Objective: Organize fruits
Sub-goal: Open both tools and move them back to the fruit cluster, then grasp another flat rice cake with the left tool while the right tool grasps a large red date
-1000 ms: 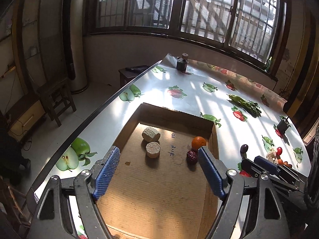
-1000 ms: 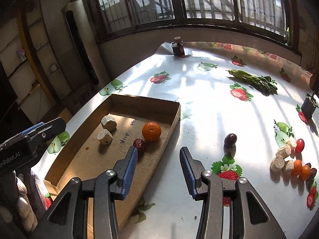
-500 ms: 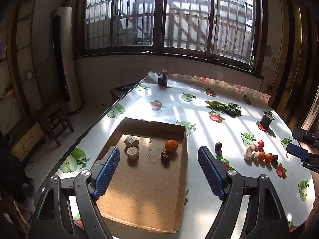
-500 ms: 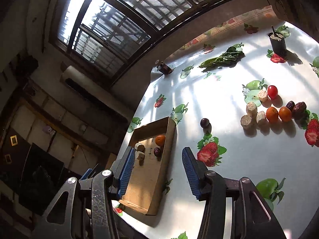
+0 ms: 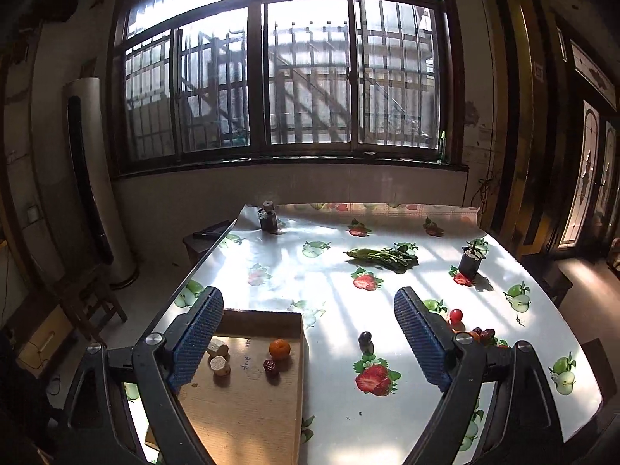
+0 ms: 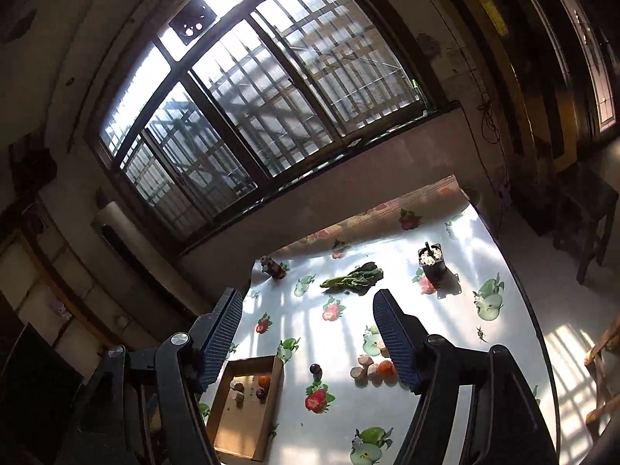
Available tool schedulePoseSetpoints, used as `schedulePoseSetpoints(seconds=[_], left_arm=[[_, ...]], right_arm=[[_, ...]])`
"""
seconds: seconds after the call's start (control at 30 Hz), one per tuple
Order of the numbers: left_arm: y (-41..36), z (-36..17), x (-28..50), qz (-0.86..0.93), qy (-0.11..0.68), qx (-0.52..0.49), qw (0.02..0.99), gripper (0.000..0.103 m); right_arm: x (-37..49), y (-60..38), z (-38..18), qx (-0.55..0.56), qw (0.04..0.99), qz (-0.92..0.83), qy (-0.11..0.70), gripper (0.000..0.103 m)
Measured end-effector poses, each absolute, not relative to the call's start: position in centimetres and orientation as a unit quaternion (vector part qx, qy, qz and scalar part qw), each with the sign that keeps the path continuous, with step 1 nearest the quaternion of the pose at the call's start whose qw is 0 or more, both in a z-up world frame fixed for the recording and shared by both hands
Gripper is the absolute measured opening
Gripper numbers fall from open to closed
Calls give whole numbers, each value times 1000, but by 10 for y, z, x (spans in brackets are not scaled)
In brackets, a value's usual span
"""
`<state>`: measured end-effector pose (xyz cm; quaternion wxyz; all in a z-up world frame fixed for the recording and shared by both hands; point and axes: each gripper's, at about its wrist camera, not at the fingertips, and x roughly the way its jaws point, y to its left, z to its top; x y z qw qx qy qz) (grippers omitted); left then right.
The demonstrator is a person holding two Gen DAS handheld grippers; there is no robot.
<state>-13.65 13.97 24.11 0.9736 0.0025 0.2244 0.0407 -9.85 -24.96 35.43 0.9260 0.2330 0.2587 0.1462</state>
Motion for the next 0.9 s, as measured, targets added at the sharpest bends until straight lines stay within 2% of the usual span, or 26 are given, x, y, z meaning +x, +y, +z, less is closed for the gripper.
schedulePoseSetpoints(seconds=[0.1,0.23,0.3,0.33,0.37,0.4,0.43,0.47,0.63,0.9], left_arm=[[122,215,-104,11,265,-5,964,90],[96,157,-59,-36,346,-10,937,90],[84,131,-43,-50,373,-11,927,89],[80,121,-37,-59,383,-15,922,87],[75,112,-30,-71,393,-22,916,78],[71,105,-24,-84,403,-27,911,67],[66,97,-18,-94,413,-31,905,63],[62,90,-13,-101,421,-35,901,59],[52,60,15,-110,444,-65,887,59],[45,21,49,-123,471,-126,865,59]], right_arm=[[-88,-259,329,210,932,111,275,90],[-54,-253,236,200,913,95,344,90],[-34,-247,182,189,900,91,382,80],[-24,-245,158,187,893,86,401,68],[-15,-243,136,191,885,85,417,55],[-6,-242,116,201,877,87,428,50],[2,-242,96,213,871,87,435,43],[8,-243,80,224,866,84,440,43],[31,-237,32,255,852,74,451,43],[44,-215,16,246,864,65,435,43]])
